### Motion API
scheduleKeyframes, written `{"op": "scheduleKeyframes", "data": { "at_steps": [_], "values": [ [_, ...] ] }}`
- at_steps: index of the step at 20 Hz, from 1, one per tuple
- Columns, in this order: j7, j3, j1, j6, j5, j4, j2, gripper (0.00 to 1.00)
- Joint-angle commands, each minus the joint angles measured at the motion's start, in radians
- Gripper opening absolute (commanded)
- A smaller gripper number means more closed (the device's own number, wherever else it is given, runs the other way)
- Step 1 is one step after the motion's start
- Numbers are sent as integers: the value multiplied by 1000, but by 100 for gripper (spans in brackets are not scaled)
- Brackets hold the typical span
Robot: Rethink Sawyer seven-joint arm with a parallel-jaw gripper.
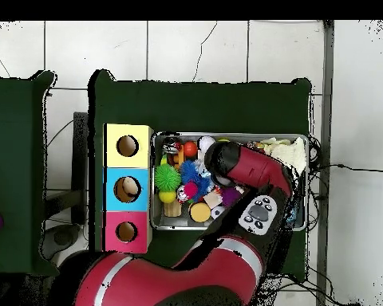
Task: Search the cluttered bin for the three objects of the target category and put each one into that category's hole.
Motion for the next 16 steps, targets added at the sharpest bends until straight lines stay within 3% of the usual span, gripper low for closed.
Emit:
{"op": "scheduleKeyframes", "data": {
  "at_steps": [1,7,16],
  "values": [
    [236,140,-40,-81,53,76,75,100],
    [195,191,-71,-244,34,107,76,100],
    [167,202,-74,-301,16,73,93,100]
  ]
}}
